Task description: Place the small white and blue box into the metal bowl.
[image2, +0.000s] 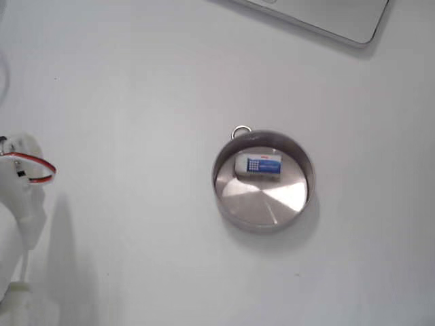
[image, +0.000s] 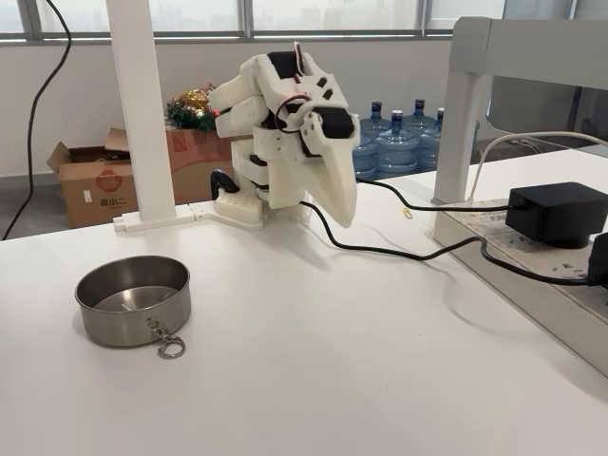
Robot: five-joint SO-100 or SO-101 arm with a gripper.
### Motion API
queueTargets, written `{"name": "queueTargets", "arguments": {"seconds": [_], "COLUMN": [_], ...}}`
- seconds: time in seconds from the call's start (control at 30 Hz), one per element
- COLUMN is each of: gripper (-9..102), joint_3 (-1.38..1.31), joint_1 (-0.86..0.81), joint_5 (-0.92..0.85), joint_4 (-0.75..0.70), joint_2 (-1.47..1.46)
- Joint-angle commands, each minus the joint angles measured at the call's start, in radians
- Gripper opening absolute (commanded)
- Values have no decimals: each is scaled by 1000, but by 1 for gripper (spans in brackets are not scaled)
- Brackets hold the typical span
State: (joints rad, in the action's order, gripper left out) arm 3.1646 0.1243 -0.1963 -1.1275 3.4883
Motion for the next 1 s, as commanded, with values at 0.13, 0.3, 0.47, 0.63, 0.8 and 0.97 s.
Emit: {"name": "queueTargets", "arguments": {"seconds": [0.13,0.3,0.47,0.63,0.8,0.97], "gripper": [-6,-5,-5,-6,-6,-6], "joint_3": [51,58,60,60,60,58], "joint_1": [-21,-35,-35,-35,-34,-20], "joint_5": [-14,15,158,187,192,192], "joint_4": [12,49,58,61,63,63], "joint_2": [17,17,17,17,17,15]}}
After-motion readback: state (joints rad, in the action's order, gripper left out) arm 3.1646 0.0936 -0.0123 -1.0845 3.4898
